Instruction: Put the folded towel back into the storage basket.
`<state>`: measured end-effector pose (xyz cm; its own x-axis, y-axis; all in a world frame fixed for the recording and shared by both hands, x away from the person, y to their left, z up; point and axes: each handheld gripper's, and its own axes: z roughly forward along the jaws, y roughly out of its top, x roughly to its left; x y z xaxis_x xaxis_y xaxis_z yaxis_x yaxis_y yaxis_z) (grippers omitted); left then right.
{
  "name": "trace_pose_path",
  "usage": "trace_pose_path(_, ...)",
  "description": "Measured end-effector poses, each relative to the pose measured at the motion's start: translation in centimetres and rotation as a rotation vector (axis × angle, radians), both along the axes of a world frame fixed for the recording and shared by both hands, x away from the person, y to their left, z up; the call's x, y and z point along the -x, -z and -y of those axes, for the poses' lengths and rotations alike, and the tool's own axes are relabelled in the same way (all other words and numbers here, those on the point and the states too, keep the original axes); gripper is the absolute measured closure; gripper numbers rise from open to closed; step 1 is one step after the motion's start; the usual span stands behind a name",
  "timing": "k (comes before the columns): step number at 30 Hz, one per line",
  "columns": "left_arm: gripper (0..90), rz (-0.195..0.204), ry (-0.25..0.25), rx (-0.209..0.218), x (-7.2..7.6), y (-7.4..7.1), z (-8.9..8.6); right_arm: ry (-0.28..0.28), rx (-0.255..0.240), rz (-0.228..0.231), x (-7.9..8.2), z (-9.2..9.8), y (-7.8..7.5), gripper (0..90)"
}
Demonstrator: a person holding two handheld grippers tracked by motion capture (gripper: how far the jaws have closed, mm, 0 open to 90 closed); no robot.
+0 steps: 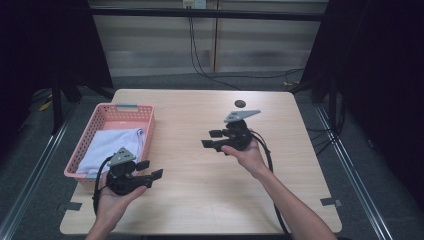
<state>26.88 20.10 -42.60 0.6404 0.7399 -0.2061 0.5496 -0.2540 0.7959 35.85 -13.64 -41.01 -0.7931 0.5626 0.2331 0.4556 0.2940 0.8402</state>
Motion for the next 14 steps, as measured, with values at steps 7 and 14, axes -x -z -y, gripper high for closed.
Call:
trace_pose_path(7, 32.2, -0.014, 0.013, -0.018, 2.2, 1.4, 2.1, 0.097, -0.002, -0.003, 6.5, 6.3, 1.9, 45.7)
trace_pose_path(14, 28.8, -0.045, 0.041, -0.038, 3.1, 3.2, 2.6, 0.189, 0.029, -0.027, 9.9, 10.2, 4.3, 38.8)
